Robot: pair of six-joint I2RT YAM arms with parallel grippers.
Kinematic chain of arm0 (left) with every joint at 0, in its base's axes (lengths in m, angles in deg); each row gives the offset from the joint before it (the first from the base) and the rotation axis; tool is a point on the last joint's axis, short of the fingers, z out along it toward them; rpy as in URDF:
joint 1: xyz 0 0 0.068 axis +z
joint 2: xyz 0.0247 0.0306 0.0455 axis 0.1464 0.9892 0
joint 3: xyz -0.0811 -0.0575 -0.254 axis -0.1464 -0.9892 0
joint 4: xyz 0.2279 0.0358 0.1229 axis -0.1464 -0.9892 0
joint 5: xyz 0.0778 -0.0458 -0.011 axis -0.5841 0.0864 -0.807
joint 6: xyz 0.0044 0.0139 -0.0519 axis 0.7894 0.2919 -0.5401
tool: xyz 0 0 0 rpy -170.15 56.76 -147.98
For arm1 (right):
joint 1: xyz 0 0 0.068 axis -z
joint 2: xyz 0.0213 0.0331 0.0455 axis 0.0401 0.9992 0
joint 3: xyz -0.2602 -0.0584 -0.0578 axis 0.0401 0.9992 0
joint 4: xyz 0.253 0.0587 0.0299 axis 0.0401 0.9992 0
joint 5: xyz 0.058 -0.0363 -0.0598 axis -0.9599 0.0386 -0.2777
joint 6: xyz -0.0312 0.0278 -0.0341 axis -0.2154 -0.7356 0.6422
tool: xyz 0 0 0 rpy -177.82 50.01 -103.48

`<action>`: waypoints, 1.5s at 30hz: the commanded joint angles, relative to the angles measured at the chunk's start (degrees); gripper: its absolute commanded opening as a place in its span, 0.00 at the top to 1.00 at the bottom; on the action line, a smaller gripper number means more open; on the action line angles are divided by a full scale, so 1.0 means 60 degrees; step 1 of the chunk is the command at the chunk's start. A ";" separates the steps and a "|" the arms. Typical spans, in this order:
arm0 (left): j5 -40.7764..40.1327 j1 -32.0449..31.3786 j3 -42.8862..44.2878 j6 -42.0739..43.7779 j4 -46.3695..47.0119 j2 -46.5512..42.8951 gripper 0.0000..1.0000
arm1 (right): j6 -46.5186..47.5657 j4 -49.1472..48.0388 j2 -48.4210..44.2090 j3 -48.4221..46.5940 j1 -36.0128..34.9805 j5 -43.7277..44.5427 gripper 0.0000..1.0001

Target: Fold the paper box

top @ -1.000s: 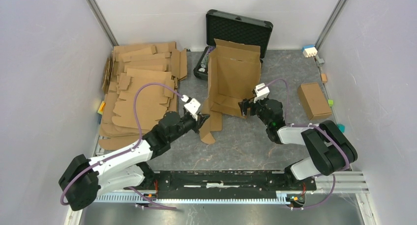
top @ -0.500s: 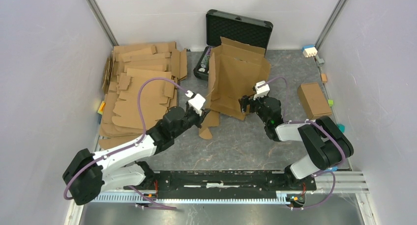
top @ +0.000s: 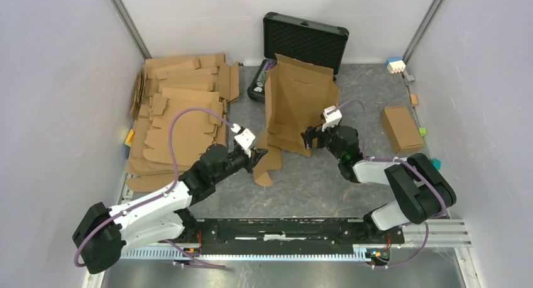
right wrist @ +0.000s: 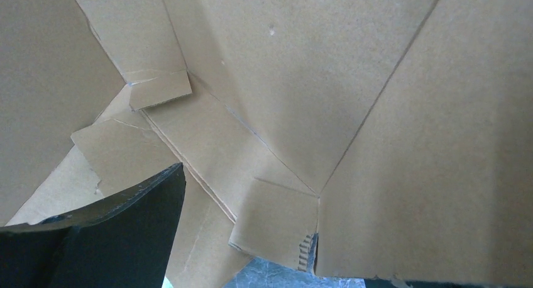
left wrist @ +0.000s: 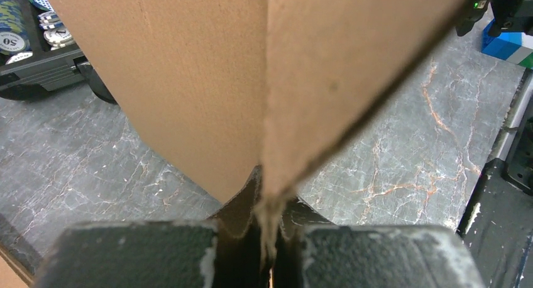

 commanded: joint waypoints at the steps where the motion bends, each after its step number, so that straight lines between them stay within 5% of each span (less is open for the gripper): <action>1: 0.0615 -0.0007 -0.0096 -0.0458 0.0356 -0.0082 0.91 | -0.0500 0.0525 -0.0317 0.0060 -0.0467 0.0642 0.02; 7: 0.0625 -0.0007 -0.0225 -0.0491 0.0419 -0.0276 0.91 | -0.1074 0.0762 -0.0686 0.0369 -0.0596 0.1891 0.03; 12: 0.0814 -0.0007 -0.0221 -0.0548 0.0431 -0.0254 0.91 | -0.1280 0.0584 -0.0561 0.0284 -0.0646 0.1116 0.22; 19: 0.1101 -0.0006 -0.0265 -0.0709 0.0492 -0.0235 0.91 | -0.1908 0.1900 -0.0516 -0.0128 -0.0879 0.1615 0.02; 24: 0.0998 0.0000 -0.0324 -0.0656 0.0486 -0.0266 0.91 | -0.2257 0.2127 -0.0994 0.0340 -0.0918 0.3028 0.04; 32: 0.0939 -0.0007 -0.0395 -0.0593 0.0498 -0.0258 0.91 | -0.2415 0.2228 -0.1255 0.0514 -0.0929 0.2907 0.25; 39: 0.0969 -0.0006 -0.0441 -0.0580 0.0503 -0.0294 0.91 | -0.2735 0.3733 -0.1408 0.0226 -0.0994 0.4095 0.05; 45: 0.0930 -0.0007 -0.0455 -0.0509 0.0484 -0.0293 0.91 | -0.2515 0.3543 -0.1992 0.0572 -0.1000 0.4352 0.17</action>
